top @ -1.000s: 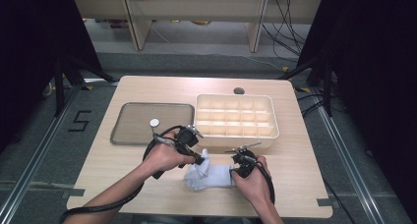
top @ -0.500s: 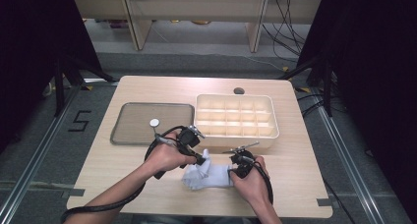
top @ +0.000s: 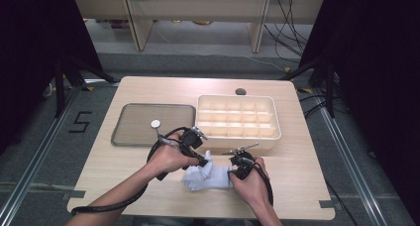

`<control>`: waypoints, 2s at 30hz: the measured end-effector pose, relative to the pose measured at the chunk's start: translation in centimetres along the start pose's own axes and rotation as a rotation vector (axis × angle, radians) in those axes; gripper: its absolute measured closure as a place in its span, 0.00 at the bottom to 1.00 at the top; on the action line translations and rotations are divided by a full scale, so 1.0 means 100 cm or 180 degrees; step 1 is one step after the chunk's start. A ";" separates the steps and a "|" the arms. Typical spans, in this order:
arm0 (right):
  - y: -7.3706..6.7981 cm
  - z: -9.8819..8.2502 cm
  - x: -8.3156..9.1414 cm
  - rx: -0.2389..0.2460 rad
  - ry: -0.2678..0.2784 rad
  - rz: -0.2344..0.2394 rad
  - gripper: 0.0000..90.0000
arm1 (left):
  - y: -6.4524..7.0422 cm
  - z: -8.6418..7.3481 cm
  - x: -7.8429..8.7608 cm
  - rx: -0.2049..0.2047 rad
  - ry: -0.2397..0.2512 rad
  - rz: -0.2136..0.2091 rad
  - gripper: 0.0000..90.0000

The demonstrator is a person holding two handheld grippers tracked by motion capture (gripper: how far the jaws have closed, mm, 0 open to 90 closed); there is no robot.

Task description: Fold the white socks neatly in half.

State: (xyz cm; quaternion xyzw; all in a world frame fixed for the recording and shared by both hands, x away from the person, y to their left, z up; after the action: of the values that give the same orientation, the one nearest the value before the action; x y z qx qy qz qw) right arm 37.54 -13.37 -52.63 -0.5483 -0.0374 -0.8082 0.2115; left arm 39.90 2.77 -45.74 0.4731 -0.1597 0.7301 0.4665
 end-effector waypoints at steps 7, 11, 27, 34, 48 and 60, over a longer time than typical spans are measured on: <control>-0.002 0.001 -0.001 -0.0017 0.0006 0.0012 1.00 | 0.000 0.000 -0.001 -0.0010 0.0000 -0.0009 0.96; -0.002 0.001 -0.001 0.0050 0.0028 0.0057 1.00 | 0.001 0.001 -0.003 0.0031 0.0036 0.0011 0.96; -0.003 0.001 -0.003 0.0248 0.0037 0.0063 1.00 | 0.002 0.001 -0.005 -0.0035 -0.0039 -0.0006 0.96; -0.004 0.001 -0.003 0.0259 0.0046 0.0067 1.00 | 0.002 0.001 -0.006 -0.0035 -0.0043 0.0018 0.96; -0.008 0.002 -0.002 0.0150 0.0034 0.0095 1.00 | 0.003 0.003 -0.009 0.0043 0.0002 -0.0003 0.96; -0.010 0.003 -0.003 0.0129 0.0093 0.0127 1.00 | 0.005 0.003 -0.012 0.0022 -0.0031 0.0000 0.96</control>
State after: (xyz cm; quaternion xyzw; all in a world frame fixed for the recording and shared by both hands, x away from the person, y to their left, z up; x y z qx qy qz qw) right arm 37.55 -12.27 -52.60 -0.5327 -0.0397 -0.8109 0.2391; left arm 39.83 1.67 -46.53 0.4782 -0.1593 0.7284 0.4641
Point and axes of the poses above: each handheld gripper's, and its own axes: x roughly backward along the jaws, z roughly out of its top, y roughly to its right, the point moved 5 cm from there along -x, roughly forward along the jaws, and after that the axes turned 2 degrees about -x, right-handed, at the moved point
